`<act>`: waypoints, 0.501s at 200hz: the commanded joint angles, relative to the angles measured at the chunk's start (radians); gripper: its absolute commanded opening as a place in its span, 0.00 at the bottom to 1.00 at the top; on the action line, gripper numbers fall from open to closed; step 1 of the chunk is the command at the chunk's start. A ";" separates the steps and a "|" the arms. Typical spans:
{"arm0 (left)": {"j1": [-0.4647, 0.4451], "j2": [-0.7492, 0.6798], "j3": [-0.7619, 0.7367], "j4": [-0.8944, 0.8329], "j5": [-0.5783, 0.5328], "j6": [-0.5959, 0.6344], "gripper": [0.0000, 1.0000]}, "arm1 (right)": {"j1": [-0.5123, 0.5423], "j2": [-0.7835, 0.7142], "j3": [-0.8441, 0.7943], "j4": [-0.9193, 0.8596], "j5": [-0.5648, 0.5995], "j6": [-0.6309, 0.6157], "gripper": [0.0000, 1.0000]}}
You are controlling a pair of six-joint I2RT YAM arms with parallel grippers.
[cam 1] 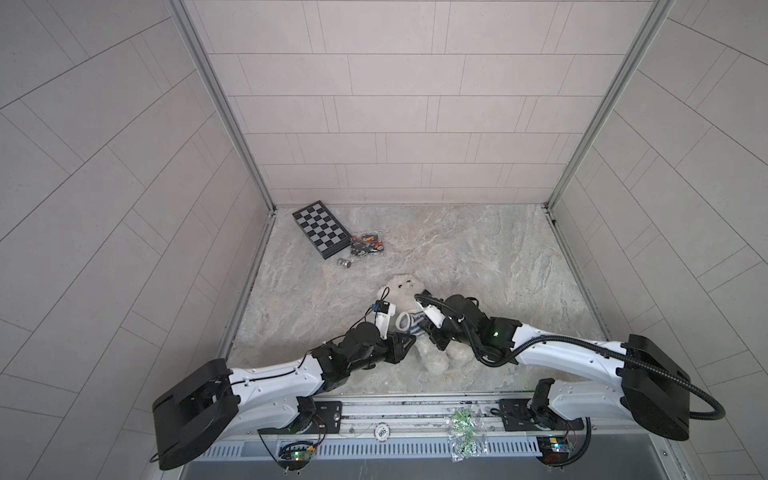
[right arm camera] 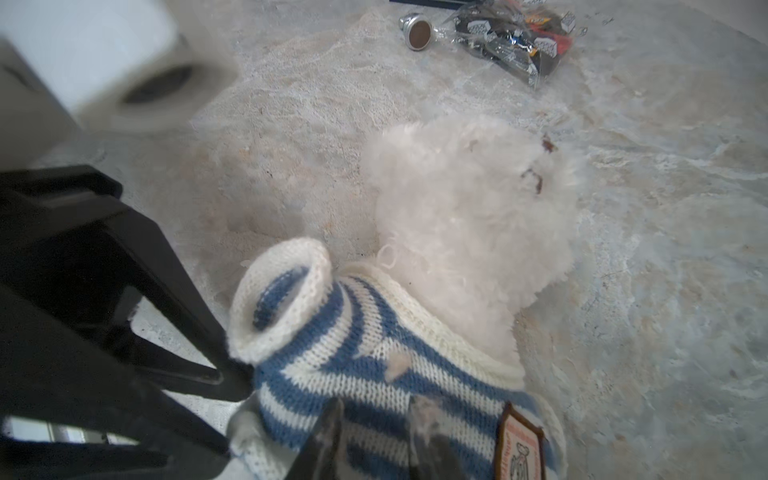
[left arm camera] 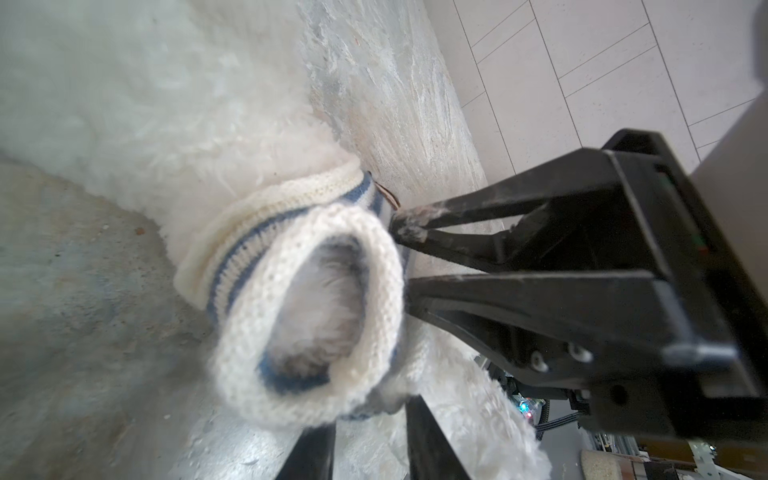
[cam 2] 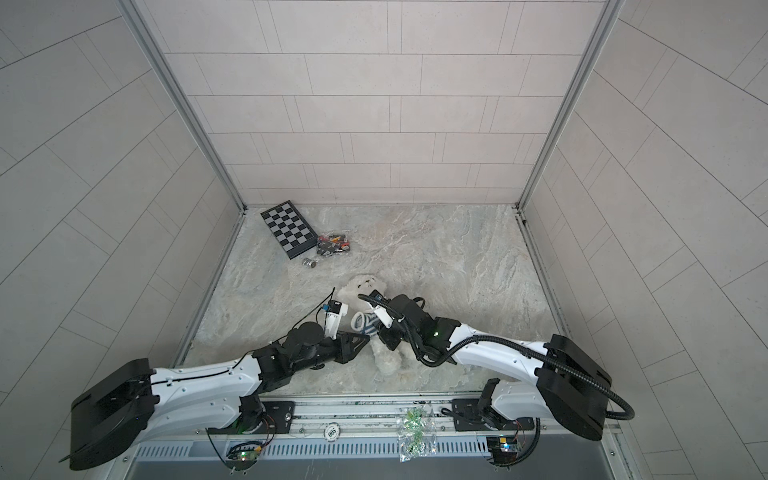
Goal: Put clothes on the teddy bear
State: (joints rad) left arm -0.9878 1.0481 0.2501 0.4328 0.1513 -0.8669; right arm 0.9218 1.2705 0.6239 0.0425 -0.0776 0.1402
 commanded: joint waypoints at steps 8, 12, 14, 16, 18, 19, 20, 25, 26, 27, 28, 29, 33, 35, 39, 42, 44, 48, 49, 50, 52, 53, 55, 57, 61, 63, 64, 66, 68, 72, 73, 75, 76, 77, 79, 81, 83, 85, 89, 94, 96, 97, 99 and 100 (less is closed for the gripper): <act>0.031 -0.130 -0.001 -0.148 -0.015 0.036 0.31 | 0.001 0.015 -0.046 0.051 0.045 0.032 0.17; 0.041 -0.152 0.000 -0.166 -0.015 0.039 0.31 | 0.000 0.017 -0.051 0.055 0.048 0.032 0.15; 0.047 -0.162 0.000 -0.179 -0.013 0.041 0.31 | 0.000 0.019 -0.053 0.055 0.048 0.031 0.14; 0.052 -0.174 0.000 -0.188 -0.013 0.043 0.30 | -0.001 0.021 -0.055 0.056 0.047 0.032 0.14; 0.058 -0.183 0.001 -0.198 -0.011 0.045 0.30 | -0.001 0.022 -0.056 0.056 0.048 0.031 0.13; 0.061 -0.190 0.002 -0.202 -0.011 0.046 0.30 | 0.000 0.022 -0.056 0.057 0.047 0.031 0.12; 0.064 -0.195 0.003 -0.207 -0.011 0.047 0.30 | -0.001 0.023 -0.058 0.057 0.047 0.031 0.12; 0.078 -0.218 0.005 -0.230 -0.007 0.050 0.30 | -0.001 0.028 -0.061 0.056 0.044 0.032 0.10; 0.082 -0.222 0.006 -0.234 -0.006 0.050 0.30 | -0.001 0.028 -0.060 0.056 0.042 0.031 0.09; 0.085 -0.226 0.006 -0.237 -0.005 0.051 0.29 | -0.001 0.029 -0.060 0.056 0.041 0.030 0.09; 0.087 -0.231 0.006 -0.240 -0.005 0.051 0.29 | -0.001 0.029 -0.061 0.056 0.039 0.031 0.09; 0.090 -0.234 0.007 -0.243 -0.005 0.052 0.29 | -0.001 0.031 -0.061 0.055 0.038 0.031 0.08; 0.102 -0.247 0.009 -0.252 -0.001 0.054 0.29 | -0.001 0.033 -0.062 0.053 0.036 0.031 0.07; 0.109 -0.254 0.010 -0.256 0.002 0.055 0.28 | -0.001 0.032 -0.062 0.051 0.031 0.031 0.07; 0.119 -0.263 0.012 -0.262 0.007 0.057 0.28 | -0.001 0.032 -0.062 0.047 0.029 0.032 0.06; 0.124 -0.268 0.015 -0.267 0.010 0.059 0.28 | -0.001 0.032 -0.062 0.044 0.026 0.033 0.05; 0.128 -0.271 0.016 -0.270 0.012 0.061 0.27 | -0.001 0.033 -0.062 0.042 0.024 0.035 0.05; 0.134 -0.273 0.023 -0.274 0.016 0.064 0.26 | -0.001 0.031 -0.062 0.038 0.022 0.035 0.04; 0.135 -0.272 0.025 -0.276 0.017 0.065 0.26 | -0.001 0.031 -0.062 0.037 0.021 0.037 0.04; 0.137 -0.272 0.027 -0.279 0.018 0.066 0.26 | -0.001 0.031 -0.062 0.036 0.021 0.037 0.04; 0.138 -0.271 0.030 -0.280 0.020 0.069 0.26 | -0.001 0.030 -0.062 0.034 0.020 0.040 0.04; 0.139 -0.270 0.032 -0.283 0.020 0.069 0.26 | -0.001 0.030 -0.062 0.032 0.020 0.041 0.03; 0.141 -0.268 0.037 -0.284 0.023 0.072 0.25 | -0.001 0.029 -0.062 0.031 0.019 0.044 0.03; 0.140 -0.264 0.041 -0.288 0.023 0.075 0.25 | -0.001 0.029 -0.062 0.028 0.018 0.046 0.03; 0.141 -0.256 0.051 -0.292 0.027 0.078 0.24 | 0.000 0.027 -0.063 0.023 0.019 0.052 0.03; 0.141 -0.251 0.055 -0.294 0.030 0.082 0.23 | 0.000 0.026 -0.063 0.020 0.019 0.055 0.03; 0.140 -0.248 0.057 -0.294 0.031 0.082 0.23 | 0.000 0.026 -0.063 0.020 0.019 0.057 0.02; 0.140 -0.243 0.062 -0.295 0.035 0.083 0.23 | 0.000 0.023 -0.064 0.017 0.019 0.059 0.02; 0.140 -0.235 0.066 -0.295 0.037 0.084 0.22 | 0.000 0.022 -0.065 0.015 0.019 0.061 0.02; 0.140 -0.222 0.073 -0.294 0.044 0.084 0.21 | 0.000 0.020 -0.068 0.014 0.017 0.065 0.02; 0.141 -0.219 0.074 -0.293 0.046 0.084 0.21 | 0.000 0.019 -0.068 0.013 0.018 0.065 0.02; 0.141 -0.212 0.077 -0.291 0.051 0.083 0.21 | 0.000 0.017 -0.070 0.013 0.016 0.065 0.01; 0.140 -0.208 0.078 -0.290 0.052 0.082 0.20 | 0.000 0.017 -0.071 0.013 0.016 0.066 0.01; 0.140 -0.205 0.080 -0.288 0.053 0.082 0.20 | 0.000 0.016 -0.072 0.013 0.016 0.066 0.01; 0.141 -0.198 0.082 -0.287 0.056 0.081 0.20 | 0.000 0.014 -0.074 0.014 0.014 0.067 0.01; 0.140 -0.192 0.083 -0.284 0.058 0.080 0.19 | 0.000 0.012 -0.076 0.015 0.013 0.067 0.01; 0.140 -0.186 0.085 -0.281 0.062 0.079 0.19 | 0.001 0.011 -0.079 0.017 0.013 0.070 0.01; 0.139 -0.180 0.086 -0.277 0.063 0.077 0.18 | 0.002 0.009 -0.081 0.019 0.011 0.072 0.01; 0.138 -0.168 0.086 -0.271 0.065 0.073 0.18 | 0.002 0.006 -0.086 0.022 0.010 0.074 0.01; 0.140 -0.156 0.089 -0.263 0.069 0.071 0.17 | 0.003 0.002 -0.091 0.027 0.006 0.075 0.01; 0.139 -0.150 0.088 -0.260 0.070 0.070 0.17 | 0.004 0.000 -0.093 0.030 0.006 0.076 0.01; 0.138 -0.148 0.089 -0.259 0.070 0.069 0.16 | 0.004 -0.001 -0.095 0.031 0.005 0.076 0.01; 0.137 -0.145 0.091 -0.258 0.071 0.069 0.16 | 0.005 -0.002 -0.096 0.033 0.004 0.076 0.01; 0.138 -0.143 0.091 -0.257 0.071 0.069 0.16 | 0.005 -0.002 -0.096 0.034 0.004 0.077 0.01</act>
State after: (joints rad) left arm -0.8509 0.8608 0.3073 0.1818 0.1883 -0.8116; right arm 0.9218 1.2896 0.5640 0.1070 -0.0647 0.1875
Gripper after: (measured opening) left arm 0.175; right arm 0.039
